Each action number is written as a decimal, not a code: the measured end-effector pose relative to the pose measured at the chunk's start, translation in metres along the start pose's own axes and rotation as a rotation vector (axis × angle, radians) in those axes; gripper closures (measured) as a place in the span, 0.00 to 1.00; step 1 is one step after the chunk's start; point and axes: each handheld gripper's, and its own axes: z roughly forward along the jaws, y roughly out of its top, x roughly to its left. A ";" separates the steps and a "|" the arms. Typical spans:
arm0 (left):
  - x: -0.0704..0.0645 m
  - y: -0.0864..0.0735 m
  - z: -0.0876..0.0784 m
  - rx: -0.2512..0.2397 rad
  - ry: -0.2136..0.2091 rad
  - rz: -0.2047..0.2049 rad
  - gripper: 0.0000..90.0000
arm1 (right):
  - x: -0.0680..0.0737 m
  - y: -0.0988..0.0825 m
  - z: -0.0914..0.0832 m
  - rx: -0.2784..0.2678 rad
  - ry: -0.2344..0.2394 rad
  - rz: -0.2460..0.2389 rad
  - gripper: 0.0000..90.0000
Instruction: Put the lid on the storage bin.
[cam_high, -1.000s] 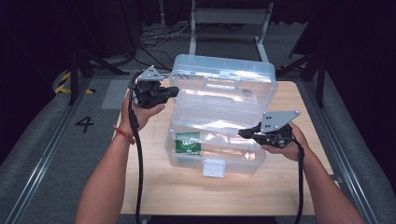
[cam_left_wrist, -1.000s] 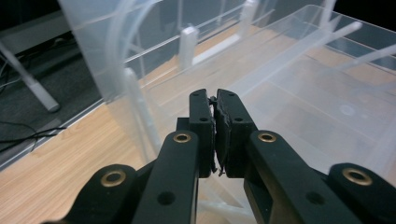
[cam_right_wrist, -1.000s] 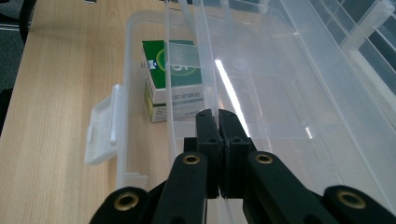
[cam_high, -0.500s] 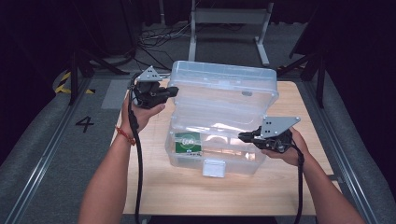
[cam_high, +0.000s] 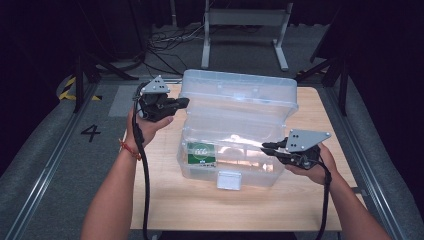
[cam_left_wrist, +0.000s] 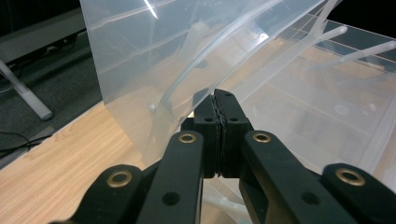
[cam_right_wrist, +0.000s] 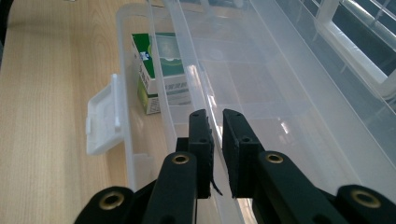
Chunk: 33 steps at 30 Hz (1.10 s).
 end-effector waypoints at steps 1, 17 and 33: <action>-0.001 -0.001 -0.001 0.001 0.001 0.001 0.99 | 0.000 -0.002 -0.003 -0.004 -0.001 0.004 0.92; -0.011 -0.013 -0.004 -0.003 -0.013 0.016 0.99 | 0.007 -0.034 -0.056 -0.072 -0.070 0.124 0.80; -0.019 -0.030 -0.008 0.011 -0.025 0.021 1.00 | 0.000 -0.078 -0.077 -0.009 -0.176 0.248 0.64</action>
